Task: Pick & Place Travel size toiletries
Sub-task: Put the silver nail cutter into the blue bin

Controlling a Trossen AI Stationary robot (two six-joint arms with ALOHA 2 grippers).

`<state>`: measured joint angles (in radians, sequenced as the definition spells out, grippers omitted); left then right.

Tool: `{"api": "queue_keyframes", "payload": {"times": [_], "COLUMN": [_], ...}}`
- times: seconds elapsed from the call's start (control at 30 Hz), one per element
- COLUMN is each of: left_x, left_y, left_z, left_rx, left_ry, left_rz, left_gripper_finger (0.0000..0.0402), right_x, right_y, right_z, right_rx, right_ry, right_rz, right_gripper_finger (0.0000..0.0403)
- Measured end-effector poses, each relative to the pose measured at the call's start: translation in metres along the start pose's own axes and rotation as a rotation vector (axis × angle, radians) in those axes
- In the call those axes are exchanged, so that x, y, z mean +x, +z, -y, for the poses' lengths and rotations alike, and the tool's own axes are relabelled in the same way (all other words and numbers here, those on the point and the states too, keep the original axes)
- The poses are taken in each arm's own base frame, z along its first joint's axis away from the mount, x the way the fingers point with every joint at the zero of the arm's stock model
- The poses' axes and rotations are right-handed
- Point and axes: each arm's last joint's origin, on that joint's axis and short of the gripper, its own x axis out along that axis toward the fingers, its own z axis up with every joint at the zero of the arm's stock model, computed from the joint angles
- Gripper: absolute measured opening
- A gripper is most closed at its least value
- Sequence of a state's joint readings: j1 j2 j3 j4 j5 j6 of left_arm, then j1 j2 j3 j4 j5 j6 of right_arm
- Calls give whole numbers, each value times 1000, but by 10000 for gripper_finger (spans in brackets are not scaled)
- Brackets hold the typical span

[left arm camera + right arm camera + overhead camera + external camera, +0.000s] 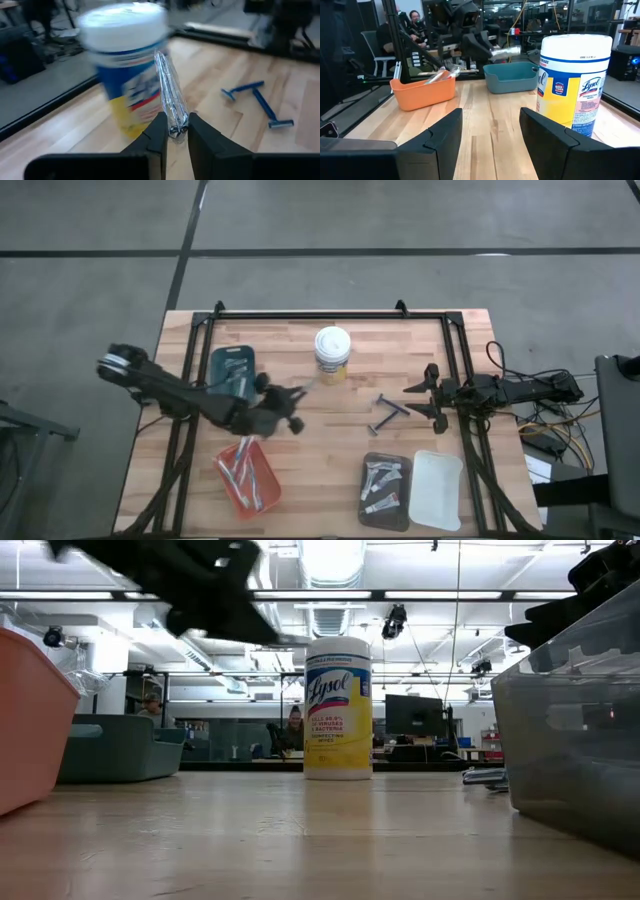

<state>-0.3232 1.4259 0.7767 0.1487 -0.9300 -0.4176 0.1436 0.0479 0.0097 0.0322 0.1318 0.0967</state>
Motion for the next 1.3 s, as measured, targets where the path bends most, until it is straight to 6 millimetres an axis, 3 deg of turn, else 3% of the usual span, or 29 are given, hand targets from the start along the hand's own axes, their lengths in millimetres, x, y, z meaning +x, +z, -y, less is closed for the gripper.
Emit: {"api": "queue_keyframes", "payload": {"times": [0.2, 0.47, 0.7, 0.9, 1.07, 1.3], "left_x": [-36, -52, -70, -89, -101, -104], "left_y": [-20, -28, -19, -5, -5, -7], "left_z": [-33, -71, -104, -130, -145, -148], "left_rx": [-110, -120, 37, 71, 222, 175], "left_ry": [72, 100, 126, 109, 69, 46], "left_rz": [75, 77, 6, -119, -296, -384], "left_gripper_finger": [57, 60, 60, 61, 61, 62], "right_x": [0, 0, 0, 0, 0, 0], "right_y": [0, 0, 0, 0, 0, 0], "right_z": [0, 0, 0, 0, 0, 0], "right_rx": [0, 0, 0, 0, 0, 0], "right_ry": [0, 0, 0, 0, 0, 0], "right_rz": [0, 0, 0, 0, 0, 0], "right_gripper_finger": [196, 196, 196, 196, 196, 196]}}
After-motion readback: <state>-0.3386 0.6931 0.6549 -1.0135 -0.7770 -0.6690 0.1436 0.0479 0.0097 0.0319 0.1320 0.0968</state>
